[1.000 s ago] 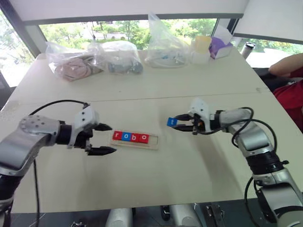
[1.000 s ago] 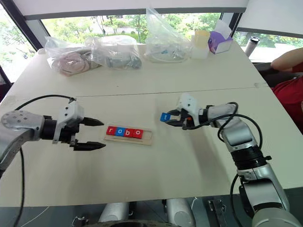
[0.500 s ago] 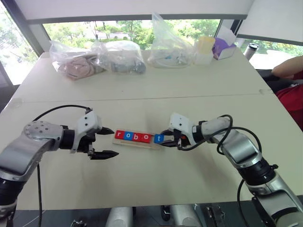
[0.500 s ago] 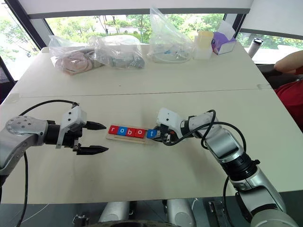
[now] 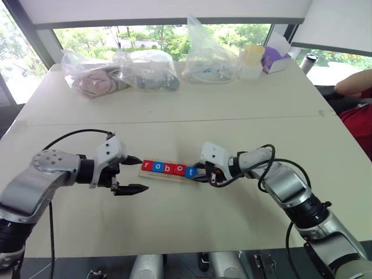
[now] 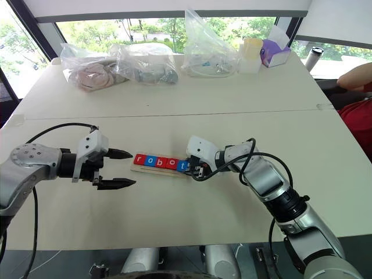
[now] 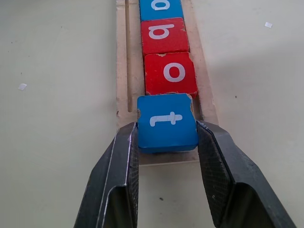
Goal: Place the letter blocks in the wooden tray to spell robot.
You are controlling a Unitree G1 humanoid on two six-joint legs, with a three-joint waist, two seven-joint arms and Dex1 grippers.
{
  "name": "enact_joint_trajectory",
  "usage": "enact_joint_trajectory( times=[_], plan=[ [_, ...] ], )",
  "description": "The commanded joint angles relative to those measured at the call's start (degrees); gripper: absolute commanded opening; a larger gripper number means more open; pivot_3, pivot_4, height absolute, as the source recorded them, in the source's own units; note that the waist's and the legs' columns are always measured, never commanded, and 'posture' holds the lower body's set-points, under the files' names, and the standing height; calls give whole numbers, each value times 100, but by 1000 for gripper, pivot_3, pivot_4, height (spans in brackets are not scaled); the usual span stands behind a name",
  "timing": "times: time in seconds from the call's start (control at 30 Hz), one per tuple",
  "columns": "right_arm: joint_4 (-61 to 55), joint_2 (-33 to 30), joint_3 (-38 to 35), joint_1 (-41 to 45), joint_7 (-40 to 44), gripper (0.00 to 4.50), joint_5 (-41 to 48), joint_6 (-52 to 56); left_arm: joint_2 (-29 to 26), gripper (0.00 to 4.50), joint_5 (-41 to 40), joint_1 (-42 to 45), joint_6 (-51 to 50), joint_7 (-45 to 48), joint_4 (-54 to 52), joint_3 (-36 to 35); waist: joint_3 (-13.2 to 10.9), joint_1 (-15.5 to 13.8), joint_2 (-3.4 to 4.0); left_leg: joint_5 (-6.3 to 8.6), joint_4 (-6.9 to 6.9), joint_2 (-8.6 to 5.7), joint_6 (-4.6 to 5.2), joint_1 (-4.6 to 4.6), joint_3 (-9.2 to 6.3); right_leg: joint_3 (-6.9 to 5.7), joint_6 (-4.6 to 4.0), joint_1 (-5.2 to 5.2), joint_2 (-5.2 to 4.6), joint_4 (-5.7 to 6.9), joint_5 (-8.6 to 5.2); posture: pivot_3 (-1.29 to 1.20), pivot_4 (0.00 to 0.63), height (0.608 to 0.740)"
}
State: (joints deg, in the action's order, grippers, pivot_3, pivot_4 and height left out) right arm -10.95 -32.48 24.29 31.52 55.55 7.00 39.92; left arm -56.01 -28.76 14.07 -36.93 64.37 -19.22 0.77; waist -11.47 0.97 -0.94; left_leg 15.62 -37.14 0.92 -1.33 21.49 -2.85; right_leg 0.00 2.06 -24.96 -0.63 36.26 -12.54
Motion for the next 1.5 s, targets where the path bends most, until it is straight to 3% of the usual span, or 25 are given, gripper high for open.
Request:
enact_joint_trajectory(
  times=[0.03, 0.33, 0.5, 0.57, 0.87, 1.2, 1.5],
  plan=[
    [30, 126, -9, 178, -43, 1147, -40, -160, 19, 4500, -41, 3, 8, -59, -185, -120, 0, 7, 0, 0, 0, 0, 0, 0, 0, 0, 0, 0, 0, 0, 0, 0, 150, 740],
    [132, 207, -14, 203, -89, 1147, -54, -223, 41, 4500, -62, -24, -25, -128, -226, -139, 0, 1, 0, 0, 0, 0, 0, 0, 0, 0, 0, 0, 0, 0, 0, 0, 150, 740],
    [96, 266, -36, 170, -129, 3727, -39, -186, 46, 4500, -22, -13, 13, -140, -181, -114, 0, 6, 0, 0, 0, 0, 0, 0, 0, 0, 0, 0, 0, 0, 1, 0, 150, 740],
    [33, 271, -55, 158, -143, 4459, -32, -192, 44, 4500, -3, -7, 31, -141, -164, -106, 0, 3, 0, 0, 0, 0, 0, 0, 0, 0, 0, 0, 0, 0, 1, 0, 150, 740],
    [110, 365, -857, 378, -603, 4459, 226, -44, 89, 4500, -117, 104, -33, -132, -106, -177, 0, -1, 0, 0, 0, 0, 0, 0, 0, 0, 0, 0, 0, 0, 1, 0, 150, 740],
    [1366, 540, -580, 291, -967, 4459, -426, -1344, 126, 4500, -210, 263, -133, -111, -68, -148, 2, 14, -3, 0, 1, 0, 0, 0, 1, 0, 8, 1, 1, 0, 7, 0, 150, 740],
    [1145, 665, -579, 64, -699, 4459, -299, -1533, 66, 4500, -155, 159, -103, -123, -56, -182, 2, 5, -3, 0, 1, 0, 0, -1, 0, 0, 8, 2, 1, 0, 7, 0, 150, 740]
  ],
)
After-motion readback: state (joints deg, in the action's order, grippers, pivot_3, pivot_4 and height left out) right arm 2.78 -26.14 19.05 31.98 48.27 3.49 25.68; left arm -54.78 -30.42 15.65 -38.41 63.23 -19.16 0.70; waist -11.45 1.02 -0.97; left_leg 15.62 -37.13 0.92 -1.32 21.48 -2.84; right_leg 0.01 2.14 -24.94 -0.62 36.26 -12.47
